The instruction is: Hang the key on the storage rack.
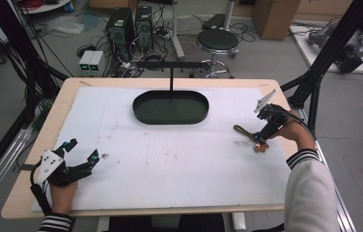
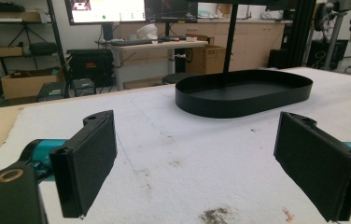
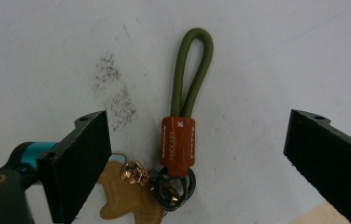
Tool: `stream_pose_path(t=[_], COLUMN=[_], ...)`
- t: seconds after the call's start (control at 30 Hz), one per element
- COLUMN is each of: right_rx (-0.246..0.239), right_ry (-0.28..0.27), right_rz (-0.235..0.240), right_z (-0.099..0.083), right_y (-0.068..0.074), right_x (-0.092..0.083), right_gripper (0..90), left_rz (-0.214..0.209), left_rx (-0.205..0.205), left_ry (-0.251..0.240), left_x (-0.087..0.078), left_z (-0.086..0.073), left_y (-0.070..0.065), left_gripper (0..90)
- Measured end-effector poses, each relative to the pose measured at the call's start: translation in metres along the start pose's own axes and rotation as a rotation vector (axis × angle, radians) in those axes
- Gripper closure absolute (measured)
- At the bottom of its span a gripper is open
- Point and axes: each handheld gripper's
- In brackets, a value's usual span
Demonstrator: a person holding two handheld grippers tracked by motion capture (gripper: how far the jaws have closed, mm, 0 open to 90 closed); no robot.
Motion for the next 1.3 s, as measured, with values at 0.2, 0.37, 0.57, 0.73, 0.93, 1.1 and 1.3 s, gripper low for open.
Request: stream_pose_path(t=[0.2, 0.37, 0.57, 0.73, 0.93, 1.1, 1.3], right_rx=[-0.011, -0.001, 0.012, 0.014, 0.012, 0.012, 0.024], right_ry=[0.029, 0.069, 0.115, 0.161, 0.186, 0.194, 0.207], right_rz=[0.017, 0.032, 0.066, 0.084, 0.1, 0.102, 0.096], right_z=[0.001, 0.003, 0.006, 0.006, 0.007, 0.007, 0.009], right_y=[-0.001, 0.0, -0.001, -0.003, -0.003, -0.004, -0.004], right_x=[0.006, 0.014, 0.021, 0.025, 0.027, 0.027, 0.03], right_gripper=[7.4, 10.7, 18.4, 28.3, 39.3, 45.2, 49.3], left_rz=[-0.001, -0.002, -0.002, 0.0, 0.0, -0.001, -0.001], left_rx=[0.001, 0.0, 0.0, 0.001, 0.001, 0.002, 0.003], left_ry=[-0.002, -0.001, -0.004, -0.006, -0.006, -0.007, -0.007], left_x=[0.0, 0.0, -0.001, -0.001, -0.001, -0.001, -0.001], left_z=[0.0, 0.0, 0.0, 0.0, 0.0, 0.0, 0.0], left_y=[0.0, 0.0, 0.0, 0.0, 0.0, 0.0, 0.0], left_gripper=[13.7, 13.7, 13.7, 13.7, 13.7, 13.7, 13.6])
Point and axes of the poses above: each handheld gripper's, and its own axes: x roughly forward along the jaws, z roughly out of its top, y roughly to its left, and after that the axes turned 7 degrees about y, right-handed
